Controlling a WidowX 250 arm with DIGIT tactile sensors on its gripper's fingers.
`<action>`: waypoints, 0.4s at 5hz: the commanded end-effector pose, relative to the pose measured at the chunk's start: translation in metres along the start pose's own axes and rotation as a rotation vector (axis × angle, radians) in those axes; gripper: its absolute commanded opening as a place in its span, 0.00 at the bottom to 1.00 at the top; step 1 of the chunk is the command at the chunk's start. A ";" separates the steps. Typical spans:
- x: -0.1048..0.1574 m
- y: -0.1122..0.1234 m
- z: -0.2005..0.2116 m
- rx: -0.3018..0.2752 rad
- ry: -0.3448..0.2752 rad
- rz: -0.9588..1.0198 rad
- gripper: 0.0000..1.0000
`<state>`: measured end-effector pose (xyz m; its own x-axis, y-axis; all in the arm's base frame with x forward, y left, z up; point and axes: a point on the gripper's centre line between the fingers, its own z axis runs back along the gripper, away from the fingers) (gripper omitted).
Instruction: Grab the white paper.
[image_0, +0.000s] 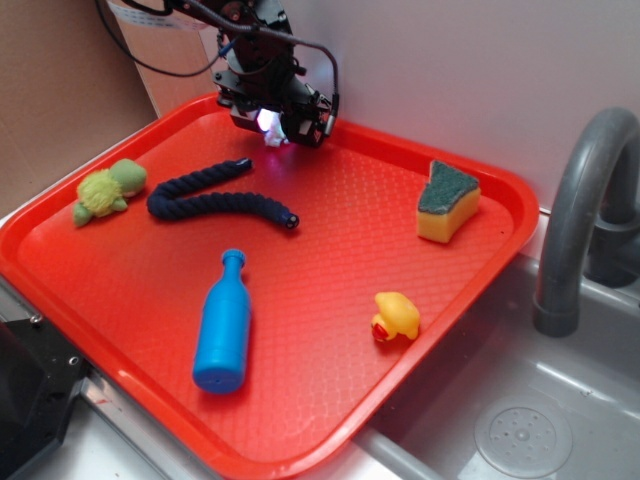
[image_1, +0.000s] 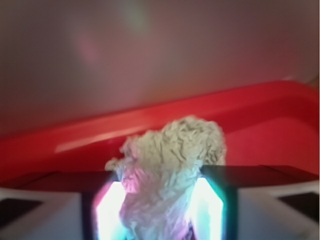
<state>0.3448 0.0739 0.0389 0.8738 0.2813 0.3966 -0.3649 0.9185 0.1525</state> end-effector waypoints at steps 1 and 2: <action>-0.006 -0.004 0.076 0.021 0.125 -0.193 0.00; -0.023 -0.007 0.115 0.000 0.248 -0.261 0.00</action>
<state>0.2815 0.0274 0.1027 0.9912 0.1244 0.0453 -0.1315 0.9640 0.2311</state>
